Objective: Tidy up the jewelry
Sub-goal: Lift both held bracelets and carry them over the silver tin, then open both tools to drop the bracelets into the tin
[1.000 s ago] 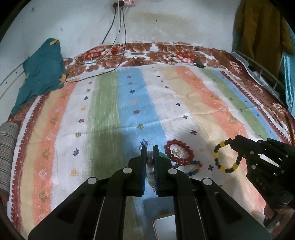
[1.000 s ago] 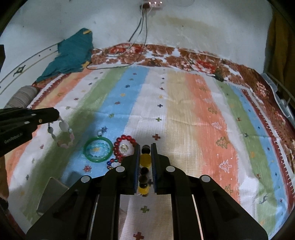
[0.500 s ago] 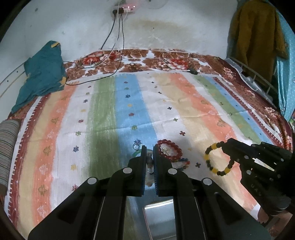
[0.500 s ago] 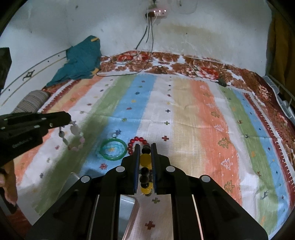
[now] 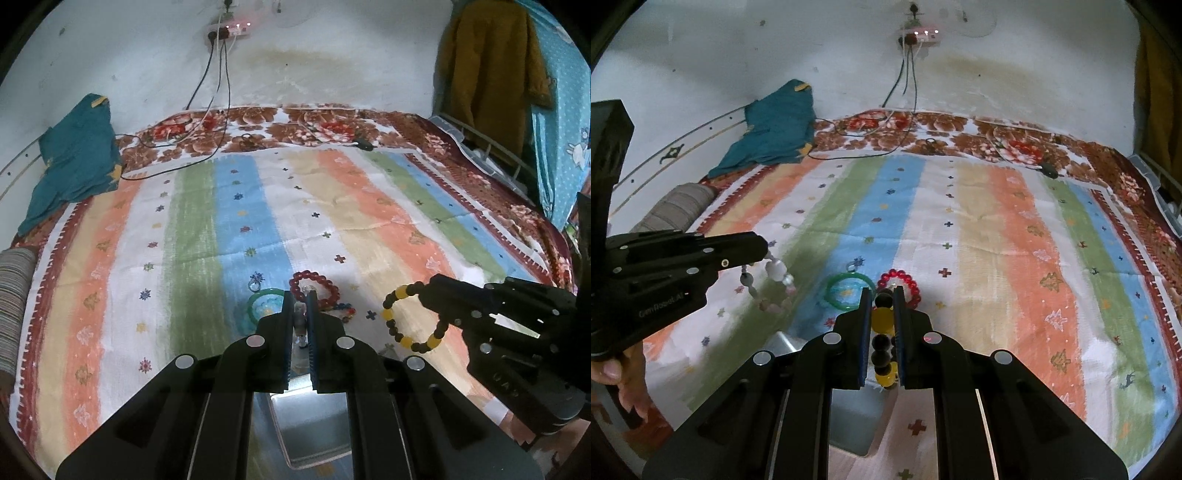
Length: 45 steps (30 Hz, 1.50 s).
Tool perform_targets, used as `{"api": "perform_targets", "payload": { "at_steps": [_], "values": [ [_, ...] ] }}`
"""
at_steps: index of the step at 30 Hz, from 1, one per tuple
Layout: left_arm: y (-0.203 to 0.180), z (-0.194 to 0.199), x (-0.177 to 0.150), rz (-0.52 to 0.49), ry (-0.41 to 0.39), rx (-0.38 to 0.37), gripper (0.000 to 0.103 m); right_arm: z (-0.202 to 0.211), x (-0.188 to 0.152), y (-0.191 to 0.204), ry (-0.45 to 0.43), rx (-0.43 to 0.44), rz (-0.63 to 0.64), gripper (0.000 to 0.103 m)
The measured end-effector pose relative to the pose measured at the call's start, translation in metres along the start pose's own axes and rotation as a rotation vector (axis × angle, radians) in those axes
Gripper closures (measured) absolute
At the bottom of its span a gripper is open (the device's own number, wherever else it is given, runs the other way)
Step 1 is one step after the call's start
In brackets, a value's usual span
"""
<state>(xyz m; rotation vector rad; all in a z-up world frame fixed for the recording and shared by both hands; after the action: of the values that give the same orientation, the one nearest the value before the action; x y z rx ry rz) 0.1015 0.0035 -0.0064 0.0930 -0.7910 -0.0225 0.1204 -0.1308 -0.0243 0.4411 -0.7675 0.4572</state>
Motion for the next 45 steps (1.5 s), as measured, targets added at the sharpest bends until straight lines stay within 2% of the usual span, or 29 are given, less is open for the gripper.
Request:
{"api": "perform_targets", "payload": {
  "at_steps": [10, 17, 18, 19, 21, 26, 34, 45],
  "values": [
    [-0.008, 0.023, -0.016, 0.008, 0.015, -0.050, 0.097, 0.012, -0.013, 0.019, 0.012, 0.065, 0.010, 0.091],
    [-0.010, 0.024, -0.029, 0.014, 0.065, -0.042, 0.094, 0.007, -0.025, 0.021, 0.063, 0.074, 0.006, 0.090],
    [-0.008, 0.024, -0.029, 0.024, 0.071, -0.030, 0.091, 0.007, -0.025, 0.019, 0.062, 0.060, 0.002, 0.085],
    [-0.006, 0.023, -0.029, 0.035, 0.076, -0.023, 0.084, 0.007, -0.025, 0.016, 0.062, 0.044, -0.005, 0.073],
    [0.000, 0.021, -0.028, 0.054, 0.079, 0.000, 0.079, 0.008, -0.026, 0.009, 0.060, 0.024, -0.026, 0.062],
    [0.010, 0.012, -0.026, 0.090, 0.103, 0.040, 0.069, 0.005, -0.024, -0.008, 0.068, -0.005, -0.071, 0.060],
    [0.020, -0.007, -0.021, 0.116, 0.138, 0.096, 0.055, -0.006, -0.020, -0.021, 0.088, -0.043, -0.081, 0.048],
    [0.027, -0.039, -0.015, 0.111, 0.195, 0.139, 0.044, -0.020, -0.011, -0.058, 0.104, -0.043, -0.198, 0.038]
  ]
}}
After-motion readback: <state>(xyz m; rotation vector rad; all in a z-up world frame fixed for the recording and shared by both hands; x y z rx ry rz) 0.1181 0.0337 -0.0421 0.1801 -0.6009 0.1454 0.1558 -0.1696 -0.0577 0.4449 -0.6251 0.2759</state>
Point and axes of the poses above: each gripper's, at about its wrist camera, not at the fingertips, and z roughly against the way its jaws point, y to its left, x to its top, the point moved 1 cm from there along -z, roughly the way its jaws point, and after that the axes turned 14 degrees about x, right-handed, at the moved point
